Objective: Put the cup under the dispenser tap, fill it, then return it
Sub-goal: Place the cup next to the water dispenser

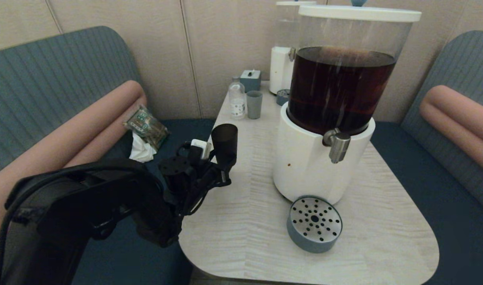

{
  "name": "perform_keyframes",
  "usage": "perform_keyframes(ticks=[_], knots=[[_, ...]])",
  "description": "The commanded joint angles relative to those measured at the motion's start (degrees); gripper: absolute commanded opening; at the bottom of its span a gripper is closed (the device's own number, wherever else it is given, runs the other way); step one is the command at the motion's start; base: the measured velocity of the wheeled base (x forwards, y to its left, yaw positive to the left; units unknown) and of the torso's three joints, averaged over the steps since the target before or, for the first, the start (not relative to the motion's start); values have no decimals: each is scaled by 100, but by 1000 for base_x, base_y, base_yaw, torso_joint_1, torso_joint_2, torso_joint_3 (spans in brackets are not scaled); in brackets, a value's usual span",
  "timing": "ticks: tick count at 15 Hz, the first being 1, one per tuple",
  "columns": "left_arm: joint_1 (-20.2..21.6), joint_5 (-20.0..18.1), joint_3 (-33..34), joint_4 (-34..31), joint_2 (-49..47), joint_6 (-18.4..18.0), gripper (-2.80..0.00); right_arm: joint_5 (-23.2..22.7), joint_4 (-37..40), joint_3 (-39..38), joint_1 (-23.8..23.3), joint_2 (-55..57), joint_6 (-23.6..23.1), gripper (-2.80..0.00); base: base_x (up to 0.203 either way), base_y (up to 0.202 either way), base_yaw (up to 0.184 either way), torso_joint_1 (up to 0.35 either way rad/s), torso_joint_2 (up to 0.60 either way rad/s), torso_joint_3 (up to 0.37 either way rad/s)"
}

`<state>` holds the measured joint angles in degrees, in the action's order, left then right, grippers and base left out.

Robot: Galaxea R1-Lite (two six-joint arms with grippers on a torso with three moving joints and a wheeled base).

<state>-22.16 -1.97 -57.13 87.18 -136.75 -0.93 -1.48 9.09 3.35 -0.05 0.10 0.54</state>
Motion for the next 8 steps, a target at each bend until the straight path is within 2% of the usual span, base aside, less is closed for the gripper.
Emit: perform_keyframes(ticks=[1, 8], knots=[[1, 89, -210, 48, -327, 18, -280, -2, 5, -1, -2, 8, 1, -280, 0, 0, 0, 0, 0, 0], [1, 101, -316, 48, -564, 40, -280, -2, 5, 1, -4, 8, 6, -280, 0, 0, 0, 0, 0, 0]])
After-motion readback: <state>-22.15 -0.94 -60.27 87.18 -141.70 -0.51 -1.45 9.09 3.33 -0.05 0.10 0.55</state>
